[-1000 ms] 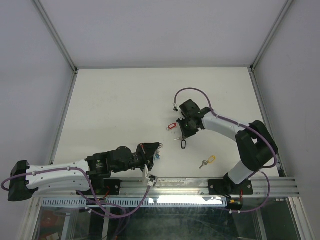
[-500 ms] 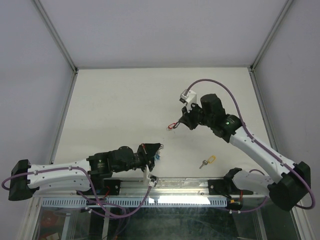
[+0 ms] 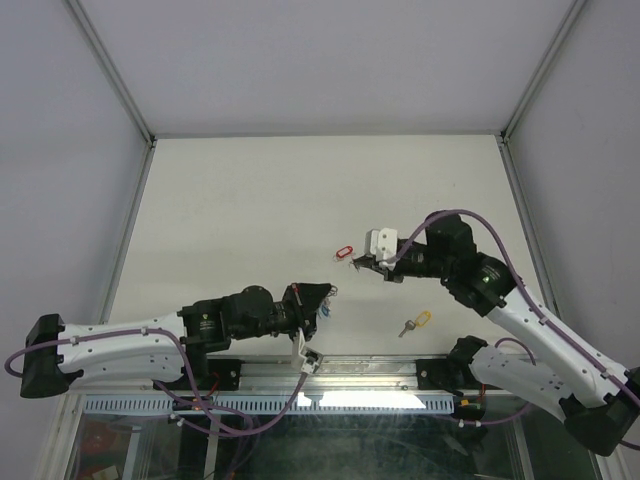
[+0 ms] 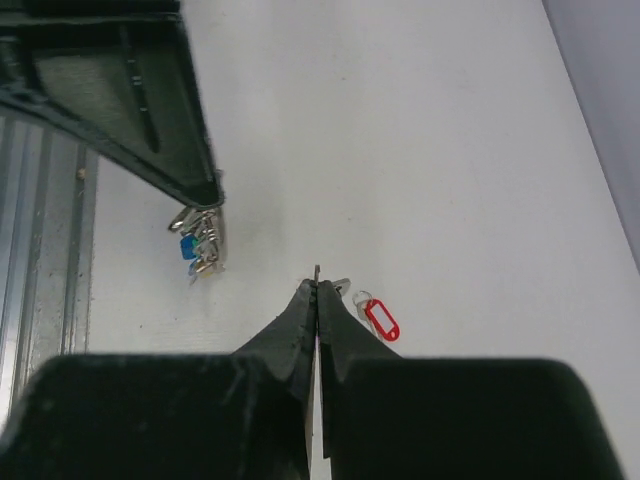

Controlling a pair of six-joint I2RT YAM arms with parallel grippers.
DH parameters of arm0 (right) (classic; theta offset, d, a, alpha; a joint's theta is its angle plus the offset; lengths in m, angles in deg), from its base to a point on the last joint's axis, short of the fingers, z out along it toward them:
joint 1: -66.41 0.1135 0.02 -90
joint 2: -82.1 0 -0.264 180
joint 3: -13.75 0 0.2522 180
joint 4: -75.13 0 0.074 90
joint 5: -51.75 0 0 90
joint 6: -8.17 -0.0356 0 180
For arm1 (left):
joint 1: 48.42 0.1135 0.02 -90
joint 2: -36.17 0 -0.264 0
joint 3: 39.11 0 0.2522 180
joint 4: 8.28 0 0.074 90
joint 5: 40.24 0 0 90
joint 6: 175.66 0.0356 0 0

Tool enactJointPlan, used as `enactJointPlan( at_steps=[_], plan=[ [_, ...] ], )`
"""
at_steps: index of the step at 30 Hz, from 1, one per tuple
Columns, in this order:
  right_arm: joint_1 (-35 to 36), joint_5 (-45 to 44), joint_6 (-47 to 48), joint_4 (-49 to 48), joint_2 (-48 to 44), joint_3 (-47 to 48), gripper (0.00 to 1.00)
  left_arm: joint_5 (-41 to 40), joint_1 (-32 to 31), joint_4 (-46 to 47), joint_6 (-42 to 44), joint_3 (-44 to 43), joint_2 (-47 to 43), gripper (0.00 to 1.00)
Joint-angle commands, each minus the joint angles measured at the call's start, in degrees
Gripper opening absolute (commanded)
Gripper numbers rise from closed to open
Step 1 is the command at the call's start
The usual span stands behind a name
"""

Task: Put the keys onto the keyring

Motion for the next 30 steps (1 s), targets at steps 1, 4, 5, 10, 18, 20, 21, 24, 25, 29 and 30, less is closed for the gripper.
enactJointPlan(
  at_steps=[1, 4, 5, 10, 18, 20, 21, 24, 25, 29, 30],
  plan=[
    [2.7, 5.6, 14.4, 9.0, -1.3, 3.8, 0.0, 2.6, 0.4, 3.7, 2.2, -3.2, 0.3, 0.0],
    [3.0, 5.9, 17.2, 13.8, 0.1, 6.7, 0.0, 2.8, 0.4, 3.7, 2.5, -3.4, 0.3, 0.0],
    [4.1, 5.4, 19.3, 16.2, 1.0, 8.1, 0.0, 2.9, 0.4, 3.6, 2.5, -3.4, 0.2, 0.0],
    [7.5, 3.8, 22.8, 20.1, 4.1, 12.7, 0.0, 3.2, 0.4, 3.5, 2.7, -3.3, 0.1, 0.0],
    [12.4, 0.0, 27.1, 21.7, 8.5, 15.0, 0.0, 3.4, 0.4, 3.5, 2.9, -3.2, 0.0, 0.0],
    [13.0, -0.5, 27.4, 21.1, 8.7, 14.8, 0.0, 3.5, 0.4, 3.4, 2.9, -3.1, -0.1, 0.0],
    [13.3, -0.8, 27.5, 20.7, 8.7, 14.8, 0.0, 3.5, 0.4, 3.4, 2.9, -3.0, -0.2, 0.0],
    [13.7, -1.9, 28.4, 20.5, 9.0, 14.6, 0.0, 3.7, 0.4, 3.4, 3.0, -3.1, -0.3, 0.0],
    [13.9, -2.0, 28.6, 20.3, 9.1, 14.6, 0.0, 3.7, 0.4, 3.4, 2.9, -3.1, -0.3, 0.0],
    [14.4, -0.9, 29.1, 19.5, 9.1, 14.3, 0.0, 3.6, 0.4, 3.4, 3.0, -3.0, -0.2, 0.0],
    [14.5, -0.7, 29.4, 19.3, 9.0, 14.1, 0.0, 3.6, 0.3, 3.4, 3.0, -3.0, -0.2, 0.0]
  ],
)
